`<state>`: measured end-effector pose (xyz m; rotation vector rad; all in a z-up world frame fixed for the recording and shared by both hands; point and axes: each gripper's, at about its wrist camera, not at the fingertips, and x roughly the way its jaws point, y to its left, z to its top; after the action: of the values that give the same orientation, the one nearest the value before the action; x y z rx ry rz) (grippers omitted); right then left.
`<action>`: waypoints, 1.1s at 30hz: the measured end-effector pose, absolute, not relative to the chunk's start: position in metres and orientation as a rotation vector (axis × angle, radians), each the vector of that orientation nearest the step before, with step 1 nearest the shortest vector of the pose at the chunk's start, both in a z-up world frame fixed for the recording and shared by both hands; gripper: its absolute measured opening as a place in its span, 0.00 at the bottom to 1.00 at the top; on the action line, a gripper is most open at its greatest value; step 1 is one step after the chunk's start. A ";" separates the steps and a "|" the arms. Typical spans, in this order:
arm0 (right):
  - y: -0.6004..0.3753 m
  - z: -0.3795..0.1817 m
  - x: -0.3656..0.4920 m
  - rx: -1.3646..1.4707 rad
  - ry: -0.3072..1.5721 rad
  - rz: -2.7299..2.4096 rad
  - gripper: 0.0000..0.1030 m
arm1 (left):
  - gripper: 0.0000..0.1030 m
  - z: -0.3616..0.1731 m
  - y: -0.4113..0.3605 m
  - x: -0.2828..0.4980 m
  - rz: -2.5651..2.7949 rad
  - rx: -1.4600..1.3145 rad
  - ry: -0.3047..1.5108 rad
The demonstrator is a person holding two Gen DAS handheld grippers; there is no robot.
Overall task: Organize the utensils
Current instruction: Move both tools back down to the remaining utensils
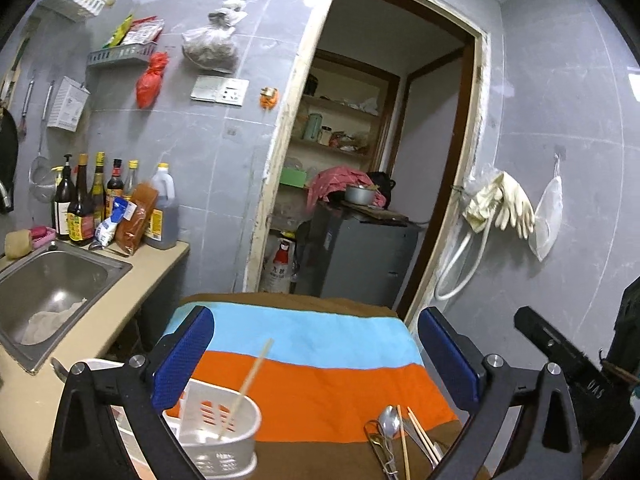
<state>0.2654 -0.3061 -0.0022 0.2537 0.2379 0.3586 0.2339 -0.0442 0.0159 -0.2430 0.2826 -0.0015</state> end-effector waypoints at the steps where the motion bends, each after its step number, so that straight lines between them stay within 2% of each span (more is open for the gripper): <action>1: -0.313 -0.004 0.265 0.255 0.243 0.348 0.99 | 0.99 0.013 -0.050 0.235 -0.002 -0.239 0.286; 7: -0.348 -0.027 0.267 0.270 0.284 0.310 0.99 | 0.99 -0.011 -0.086 0.241 -0.015 -0.203 0.315; 14: -0.385 -0.060 0.275 0.270 0.384 0.252 0.99 | 0.99 -0.048 -0.117 0.257 -0.070 -0.204 0.435; 19: -0.405 -0.089 0.297 0.258 0.544 0.219 0.99 | 1.00 -0.077 -0.126 0.279 -0.071 -0.229 0.549; 28: -0.414 -0.143 0.327 0.262 0.683 0.260 0.98 | 0.99 -0.123 -0.139 0.303 -0.076 -0.226 0.685; 30: -0.410 -0.156 0.330 0.258 0.726 0.288 0.92 | 0.99 -0.132 -0.142 0.308 -0.086 -0.227 0.729; 32: -0.406 -0.170 0.332 0.243 0.778 0.310 0.73 | 0.98 -0.142 -0.144 0.314 -0.102 -0.231 0.777; 33: -0.403 -0.177 0.332 0.230 0.811 0.318 0.69 | 0.97 -0.146 -0.145 0.316 -0.109 -0.232 0.797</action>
<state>0.3323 -0.4034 -0.1766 0.2299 0.8112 0.3185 0.3164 -0.1449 -0.1457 -0.2318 0.7972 -0.1089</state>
